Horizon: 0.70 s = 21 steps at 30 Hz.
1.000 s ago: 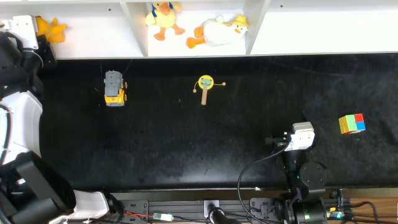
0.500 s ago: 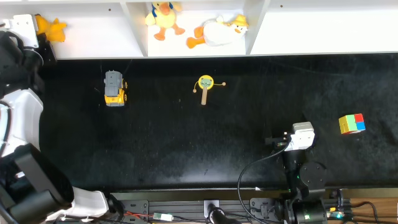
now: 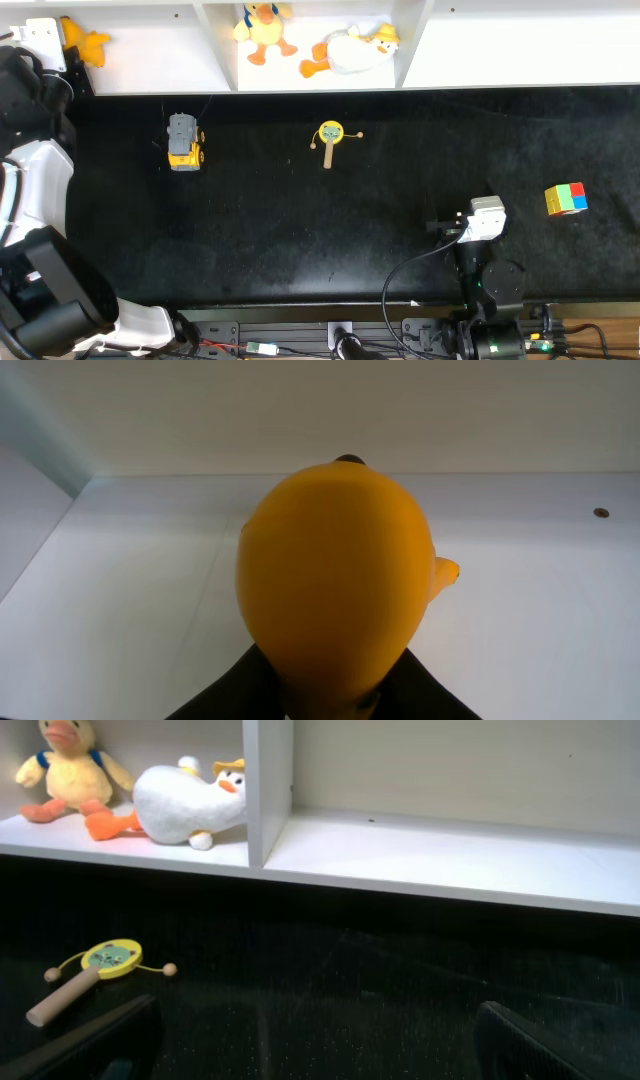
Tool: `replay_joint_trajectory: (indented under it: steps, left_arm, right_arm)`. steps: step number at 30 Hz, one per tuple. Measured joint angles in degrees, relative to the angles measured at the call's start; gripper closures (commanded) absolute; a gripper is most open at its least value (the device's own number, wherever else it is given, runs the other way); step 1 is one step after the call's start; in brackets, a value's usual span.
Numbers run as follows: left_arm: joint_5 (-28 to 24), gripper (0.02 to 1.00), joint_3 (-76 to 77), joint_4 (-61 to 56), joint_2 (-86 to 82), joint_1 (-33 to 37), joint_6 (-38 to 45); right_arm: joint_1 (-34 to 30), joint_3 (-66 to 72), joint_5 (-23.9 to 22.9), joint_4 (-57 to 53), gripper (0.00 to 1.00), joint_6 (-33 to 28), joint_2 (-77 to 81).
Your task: Store Toys
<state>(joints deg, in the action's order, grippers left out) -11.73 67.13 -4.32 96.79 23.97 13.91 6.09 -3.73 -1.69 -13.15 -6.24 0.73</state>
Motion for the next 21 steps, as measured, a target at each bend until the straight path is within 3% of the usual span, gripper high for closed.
replay_joint_trajectory:
  steps: [4, 9, 21]
  left_arm:
    - [0.0, 0.448, 0.0, -0.2, 0.0, 0.0, 0.4]
    - [0.0, 0.020, 0.0, -0.7, 0.2, 0.0, 0.7]
    - [0.0, 0.020, 0.0, -1.4, 0.6, 0.0, 0.6]
  right_arm:
    - [0.0, 0.0, 0.0, 0.0, 0.005, 0.0, 0.0]
    - [0.0, 0.0, 0.0, 0.0, 0.005, 0.0, 0.0]
    - [0.0, 0.0, 0.0, 0.0, 0.005, 0.0, 0.0]
